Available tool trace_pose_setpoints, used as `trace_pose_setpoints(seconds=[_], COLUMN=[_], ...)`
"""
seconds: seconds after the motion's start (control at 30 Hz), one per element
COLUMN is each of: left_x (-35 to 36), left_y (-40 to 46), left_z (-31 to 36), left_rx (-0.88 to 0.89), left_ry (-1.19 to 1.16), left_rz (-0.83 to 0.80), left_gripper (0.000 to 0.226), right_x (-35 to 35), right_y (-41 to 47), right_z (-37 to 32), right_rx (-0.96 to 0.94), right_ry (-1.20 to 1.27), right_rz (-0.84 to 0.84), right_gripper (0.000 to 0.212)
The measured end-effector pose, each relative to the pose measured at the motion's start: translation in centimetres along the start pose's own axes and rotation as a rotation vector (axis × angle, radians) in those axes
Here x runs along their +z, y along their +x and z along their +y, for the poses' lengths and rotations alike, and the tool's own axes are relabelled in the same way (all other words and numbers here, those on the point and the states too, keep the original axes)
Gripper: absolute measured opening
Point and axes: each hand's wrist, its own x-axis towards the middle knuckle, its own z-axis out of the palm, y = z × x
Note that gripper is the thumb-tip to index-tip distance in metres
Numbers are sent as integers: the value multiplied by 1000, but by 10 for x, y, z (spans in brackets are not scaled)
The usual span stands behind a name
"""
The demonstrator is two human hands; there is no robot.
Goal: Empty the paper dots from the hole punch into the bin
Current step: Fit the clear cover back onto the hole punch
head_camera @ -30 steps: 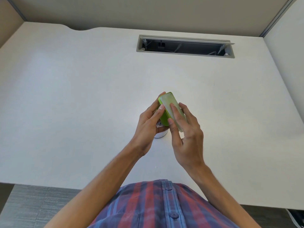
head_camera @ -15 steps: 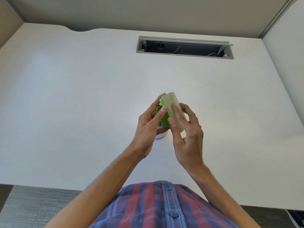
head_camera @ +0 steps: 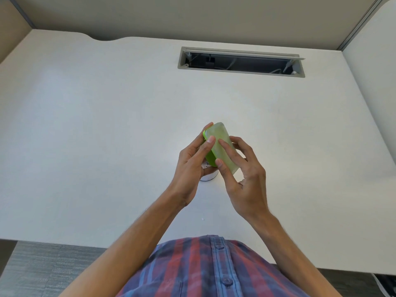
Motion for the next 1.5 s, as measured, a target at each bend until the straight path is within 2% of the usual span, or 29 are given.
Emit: trace_pose_setpoints(seconds=[0.13,0.23,0.33,0.43,0.57,0.7,1.2,1.37,1.5], left_x=[2,1,-1,-2,-2,-1,-2,-2,0], left_y=[0,1,1,3,3,2,1,0,0], left_z=[2,2,4,4,3,4,9,10,10], left_rx=[23,9,-12,-21,-28,-31,20,55,89], left_ry=[29,25,-6,-43,-43,-40,-98,-79,-70], left_rz=[46,66,85,106,100,84,65,71,74], left_gripper=[38,33,31,30,32,33,35,35,36], right_x=[-1,-4,-10,-20,-28,-28,-26,-24,-22], right_y=[0,2,8,11,8,9,9,8,7], right_z=[-6,-10,-9,-3,-1,-2,-11,-15,-17], right_rx=[-7,175,422,490,524,600,536,585,520], right_ry=[-62,169,396,426,476,546,452,544,407], right_rz=[5,-1,69,85,13,21,39,74,79], right_gripper=[47,52,34,14,17,14,12,12,14])
